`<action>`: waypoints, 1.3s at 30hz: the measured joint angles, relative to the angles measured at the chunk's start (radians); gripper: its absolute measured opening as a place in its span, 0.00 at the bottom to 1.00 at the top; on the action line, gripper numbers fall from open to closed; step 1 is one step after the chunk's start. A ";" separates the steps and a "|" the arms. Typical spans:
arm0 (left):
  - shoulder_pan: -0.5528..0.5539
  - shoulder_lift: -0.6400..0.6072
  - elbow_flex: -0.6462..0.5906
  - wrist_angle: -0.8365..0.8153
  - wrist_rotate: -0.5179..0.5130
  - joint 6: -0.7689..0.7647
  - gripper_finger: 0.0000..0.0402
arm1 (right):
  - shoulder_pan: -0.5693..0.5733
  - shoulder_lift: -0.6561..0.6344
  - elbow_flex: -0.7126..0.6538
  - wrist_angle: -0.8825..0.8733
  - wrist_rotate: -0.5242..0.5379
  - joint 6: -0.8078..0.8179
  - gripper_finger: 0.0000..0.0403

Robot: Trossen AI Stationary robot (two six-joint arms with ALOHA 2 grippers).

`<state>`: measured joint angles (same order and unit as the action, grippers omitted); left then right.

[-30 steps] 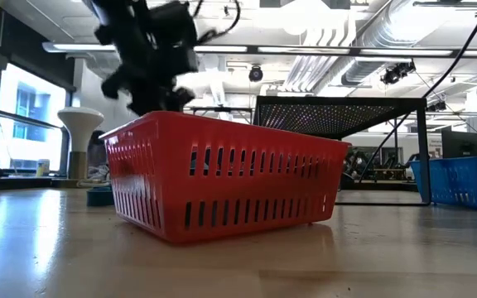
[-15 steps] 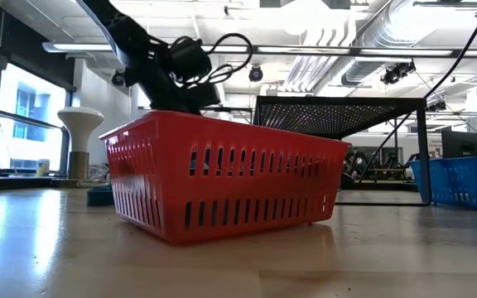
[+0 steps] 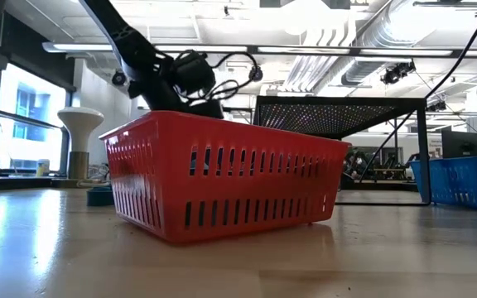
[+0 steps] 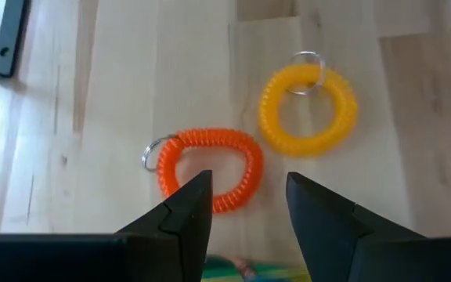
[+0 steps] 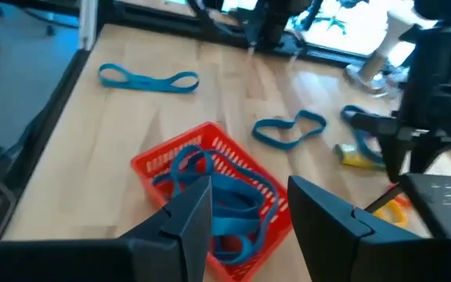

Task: Pick & Place Office Desk Supplies
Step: Put the orange spring keychain into the blue basket

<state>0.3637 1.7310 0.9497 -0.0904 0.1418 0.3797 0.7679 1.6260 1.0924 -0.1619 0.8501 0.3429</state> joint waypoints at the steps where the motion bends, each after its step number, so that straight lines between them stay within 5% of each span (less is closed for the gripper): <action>1: 0.000 0.008 0.000 0.001 -0.008 0.014 0.39 | -0.005 0.000 0.000 -0.002 -0.014 0.001 0.39; 27: -0.011 0.094 0.002 0.076 -0.068 0.077 0.38 | -0.016 0.000 -0.001 -0.032 -0.060 0.035 0.39; 39: -0.004 0.129 0.006 0.054 -0.124 0.062 0.09 | -0.018 0.000 -0.001 -0.021 -0.071 0.045 0.39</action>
<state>0.3598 1.8603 0.9554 -0.0367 0.0181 0.4415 0.7498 1.6257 1.0912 -0.1825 0.7795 0.3882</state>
